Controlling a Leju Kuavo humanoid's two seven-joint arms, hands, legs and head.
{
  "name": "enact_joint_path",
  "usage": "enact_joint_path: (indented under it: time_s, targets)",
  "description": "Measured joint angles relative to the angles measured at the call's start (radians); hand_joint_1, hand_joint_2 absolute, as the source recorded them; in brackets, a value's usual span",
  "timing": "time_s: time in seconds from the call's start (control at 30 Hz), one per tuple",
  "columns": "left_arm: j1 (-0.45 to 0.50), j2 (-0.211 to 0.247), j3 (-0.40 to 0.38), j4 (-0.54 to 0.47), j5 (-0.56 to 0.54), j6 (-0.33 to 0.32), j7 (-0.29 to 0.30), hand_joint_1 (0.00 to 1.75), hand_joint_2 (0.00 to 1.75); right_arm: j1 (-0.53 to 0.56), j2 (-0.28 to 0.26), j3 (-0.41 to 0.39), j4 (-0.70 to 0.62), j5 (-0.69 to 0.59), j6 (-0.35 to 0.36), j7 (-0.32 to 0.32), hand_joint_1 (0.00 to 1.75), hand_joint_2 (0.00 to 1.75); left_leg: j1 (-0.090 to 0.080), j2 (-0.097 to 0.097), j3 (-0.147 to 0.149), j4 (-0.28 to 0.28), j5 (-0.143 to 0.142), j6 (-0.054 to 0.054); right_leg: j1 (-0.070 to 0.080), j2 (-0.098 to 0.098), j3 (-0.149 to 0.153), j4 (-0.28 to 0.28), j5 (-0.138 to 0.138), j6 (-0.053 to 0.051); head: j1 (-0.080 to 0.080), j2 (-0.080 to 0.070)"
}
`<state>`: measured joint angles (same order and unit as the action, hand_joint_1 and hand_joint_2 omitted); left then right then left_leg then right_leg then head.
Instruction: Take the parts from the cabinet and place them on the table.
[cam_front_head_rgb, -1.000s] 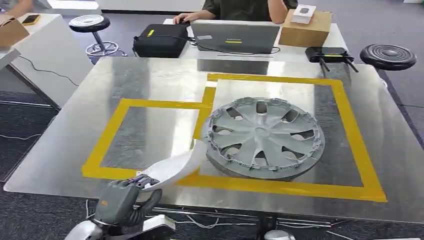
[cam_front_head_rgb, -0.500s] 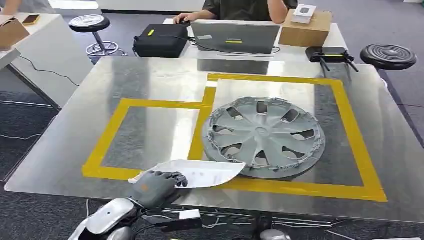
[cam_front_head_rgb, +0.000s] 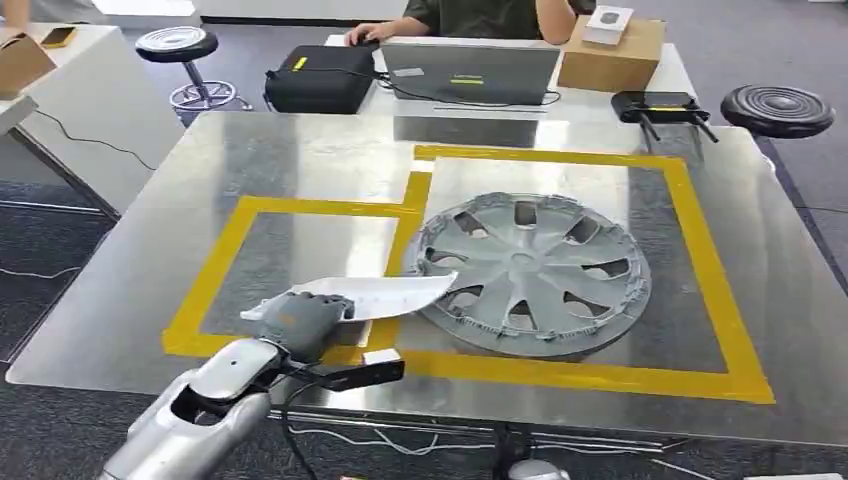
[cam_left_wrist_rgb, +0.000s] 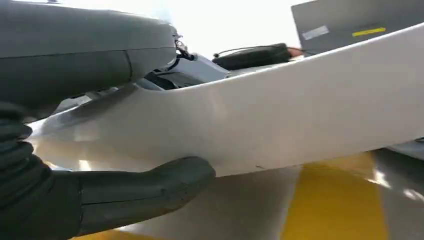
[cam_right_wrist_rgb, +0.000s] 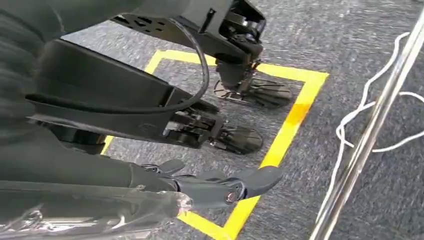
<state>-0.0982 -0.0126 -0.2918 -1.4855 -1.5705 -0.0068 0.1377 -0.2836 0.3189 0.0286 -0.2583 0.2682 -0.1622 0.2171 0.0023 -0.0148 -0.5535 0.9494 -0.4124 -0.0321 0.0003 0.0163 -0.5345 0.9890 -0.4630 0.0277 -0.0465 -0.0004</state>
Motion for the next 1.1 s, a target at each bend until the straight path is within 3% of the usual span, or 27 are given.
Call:
enact_joint_path:
  time_s: [0.17, 0.53, 0.83, 0.87, 0.93, 0.97, 1.0, 1.03, 1.1]
  targets:
    - [-0.035, 0.016, 0.016, 0.014, 0.0, -0.035, 0.074, 1.75, 1.75, -0.005, -0.003, 0.012, 0.003, -0.005, 0.015, 0.001, 0.0, 1.75, 0.0, 0.0, -0.001, 0.0, 0.0, 0.0, 0.0, 0.0, 0.0, 0.0, 0.0, 0.0, 0.0, 0.0]
    - [-0.055, 0.036, 0.039, 0.048, -0.001, -0.039, 0.082, 1.75, 1.75, -0.006, -0.004, 0.012, 0.004, -0.005, 0.02, 0.001, 0.0, 1.75, 0.0, 0.0, -0.001, 0.0, 0.0, 0.0, 0.0, 0.0, 0.0, 0.0, 0.0, 0.0, 0.0, 0.0]
    - [-0.081, 0.065, 0.034, 0.107, -0.001, -0.028, 0.142, 1.75, 1.75, -0.01, -0.005, 0.013, 0.008, 0.037, 0.04, 0.001, 0.0, 1.75, 0.0, 0.0, -0.001, 0.0, 0.0, 0.0, 0.0, 0.0, -0.001, 0.0, 0.0, 0.0, 0.0, 0.0]
    - [-0.083, 0.067, 0.034, 0.115, -0.001, -0.025, 0.146, 1.75, 1.75, -0.01, -0.005, 0.013, 0.008, 0.045, 0.043, 0.001, 0.0, 0.0, 0.0, 0.0, -0.001, 0.0, 0.0, 0.0, 0.0, 0.0, -0.001, 0.0, 0.0, 0.0, 0.0, 0.0]
    - [-0.085, 0.07, 0.032, 0.132, -0.001, -0.022, 0.149, 1.75, 1.75, -0.01, -0.005, 0.015, 0.008, 0.058, 0.048, 0.001, 0.0, 0.0, 0.0, 0.0, -0.001, 0.0, 0.0, 0.0, 0.0, 0.0, -0.001, 0.0, 0.0, 0.0, 0.0, 0.0]
    - [-0.086, 0.07, 0.032, 0.137, -0.001, -0.021, 0.149, 1.13, 1.75, -0.01, -0.005, 0.016, 0.008, 0.06, 0.049, 0.0, 0.0, 0.0, 0.0, 0.0, -0.001, 0.0, 0.0, 0.0, 0.0, 0.0, -0.001, 0.0, 0.0, 0.0, 0.0, 0.0]
    - [-0.087, 0.07, 0.032, 0.141, -0.001, -0.019, 0.15, 0.0, 1.75, -0.01, -0.005, 0.018, 0.008, 0.066, 0.049, -0.003, 0.0, 0.0, 0.0, 0.0, -0.001, 0.0, 0.0, 0.0, 0.0, 0.0, -0.001, 0.0, 0.0, 0.0, 0.0, 0.0]
    - [-0.087, 0.07, 0.032, 0.142, -0.001, -0.019, 0.161, 0.0, 0.0, -0.01, -0.005, 0.018, 0.008, 0.07, 0.05, -0.004, 0.0, 0.0, 0.0, 0.0, -0.001, 0.0, 0.0, 0.0, 0.0, 0.0, -0.001, 0.0, 0.0, 0.0, 0.0, 0.0]
    - [-0.078, 0.065, 0.03, 0.142, -0.001, -0.02, 0.208, 0.0, 0.0, -0.01, -0.005, 0.018, 0.008, 0.078, 0.05, -0.007, 0.0, 0.0, 0.0, 0.0, -0.001, 0.0, 0.0, 0.0, 0.0, 0.001, -0.001, 0.0, 0.0, 0.0, 0.0, 0.0]
